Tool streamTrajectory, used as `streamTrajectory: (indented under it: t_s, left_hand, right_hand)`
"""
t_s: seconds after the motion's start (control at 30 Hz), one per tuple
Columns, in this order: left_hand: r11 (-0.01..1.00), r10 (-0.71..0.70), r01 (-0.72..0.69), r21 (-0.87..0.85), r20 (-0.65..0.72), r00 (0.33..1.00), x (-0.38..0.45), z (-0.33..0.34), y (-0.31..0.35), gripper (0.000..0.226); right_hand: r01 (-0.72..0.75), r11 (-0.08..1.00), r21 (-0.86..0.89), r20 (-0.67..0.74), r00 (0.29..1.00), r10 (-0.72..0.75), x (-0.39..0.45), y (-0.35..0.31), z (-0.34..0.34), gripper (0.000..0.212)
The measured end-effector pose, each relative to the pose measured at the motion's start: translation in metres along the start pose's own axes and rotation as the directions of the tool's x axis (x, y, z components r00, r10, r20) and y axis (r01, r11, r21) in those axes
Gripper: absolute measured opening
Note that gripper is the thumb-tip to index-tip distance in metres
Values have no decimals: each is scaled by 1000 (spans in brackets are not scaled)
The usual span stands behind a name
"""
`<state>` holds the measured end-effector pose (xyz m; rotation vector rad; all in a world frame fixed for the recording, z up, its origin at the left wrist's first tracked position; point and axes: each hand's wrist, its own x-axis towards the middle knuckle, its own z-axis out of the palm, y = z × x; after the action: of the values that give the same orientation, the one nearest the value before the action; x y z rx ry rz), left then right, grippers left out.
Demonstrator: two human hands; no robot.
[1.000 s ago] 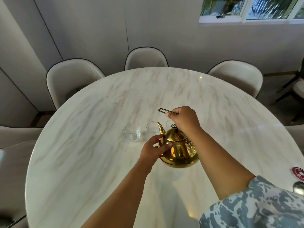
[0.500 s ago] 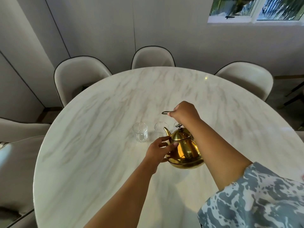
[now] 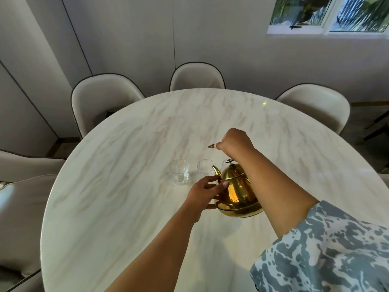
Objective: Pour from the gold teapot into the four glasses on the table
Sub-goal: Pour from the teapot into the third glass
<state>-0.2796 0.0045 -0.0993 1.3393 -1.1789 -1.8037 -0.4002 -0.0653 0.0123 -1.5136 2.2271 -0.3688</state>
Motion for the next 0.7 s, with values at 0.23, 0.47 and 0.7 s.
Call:
streamTrajectory:
  t_s: [0.23, 0.47, 0.7]
  left_hand:
    - [1000, 8, -8, -6, -15, 1000, -2, 3, 6, 51]
    - [1000, 14, -14, -14, -21, 1000, -4, 3, 8, 55]
    - [1000, 17, -17, -12, -24, 1000, -5, 4, 9, 55]
  right_hand:
    - [-8, 998, -67, 2, 1000, 9, 3, -8, -6, 38]
    - [11, 996, -90, 9, 1000, -10, 3, -8, -8, 41]
    - [10, 994, -108, 0, 1000, -10, 3, -10, -8, 40]
